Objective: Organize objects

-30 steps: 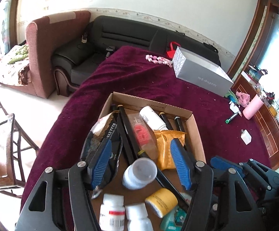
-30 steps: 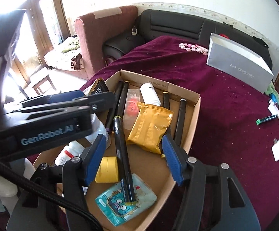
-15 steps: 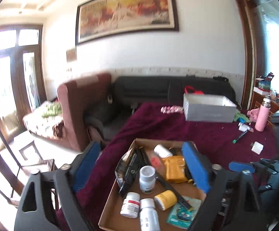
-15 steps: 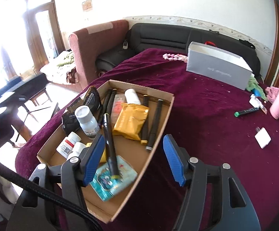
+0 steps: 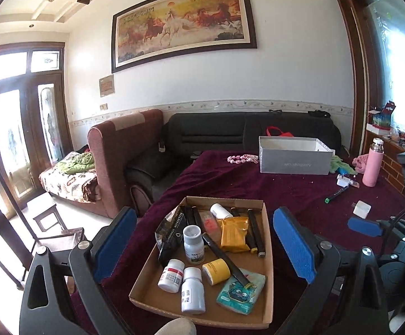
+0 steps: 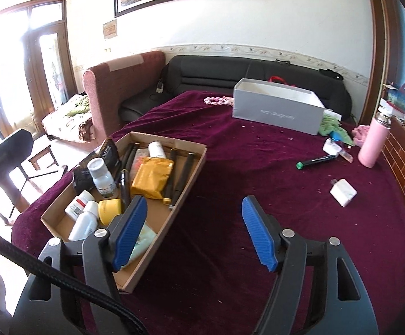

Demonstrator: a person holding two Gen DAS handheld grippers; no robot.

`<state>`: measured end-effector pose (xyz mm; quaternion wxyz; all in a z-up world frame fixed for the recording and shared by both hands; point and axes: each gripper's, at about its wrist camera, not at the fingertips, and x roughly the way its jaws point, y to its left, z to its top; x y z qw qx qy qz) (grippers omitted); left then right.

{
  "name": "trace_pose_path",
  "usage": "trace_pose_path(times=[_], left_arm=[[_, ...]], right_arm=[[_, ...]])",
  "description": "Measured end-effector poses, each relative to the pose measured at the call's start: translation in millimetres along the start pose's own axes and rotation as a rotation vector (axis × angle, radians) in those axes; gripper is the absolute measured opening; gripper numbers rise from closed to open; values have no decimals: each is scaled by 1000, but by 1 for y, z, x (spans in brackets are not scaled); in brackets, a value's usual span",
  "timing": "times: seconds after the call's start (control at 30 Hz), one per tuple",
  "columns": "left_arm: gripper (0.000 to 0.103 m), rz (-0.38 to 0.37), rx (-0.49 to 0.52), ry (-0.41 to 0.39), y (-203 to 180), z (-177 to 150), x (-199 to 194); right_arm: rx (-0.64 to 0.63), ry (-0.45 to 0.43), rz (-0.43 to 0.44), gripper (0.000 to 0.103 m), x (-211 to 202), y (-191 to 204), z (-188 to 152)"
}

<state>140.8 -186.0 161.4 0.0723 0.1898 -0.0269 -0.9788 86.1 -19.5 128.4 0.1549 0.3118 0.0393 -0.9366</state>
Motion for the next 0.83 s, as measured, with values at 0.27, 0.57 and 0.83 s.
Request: trace_pose_path(times=[0.27, 0.57, 0.83], left_arm=[[99, -13, 70, 60, -35, -1, 5], [100, 19, 18, 189, -32, -19, 21], [100, 211, -45, 241, 3, -41, 29]], right_arm=[[42, -15, -37, 75, -9, -29, -4], [3, 23, -46, 75, 2, -25, -17], [-23, 64, -75, 76, 16, -13, -25]])
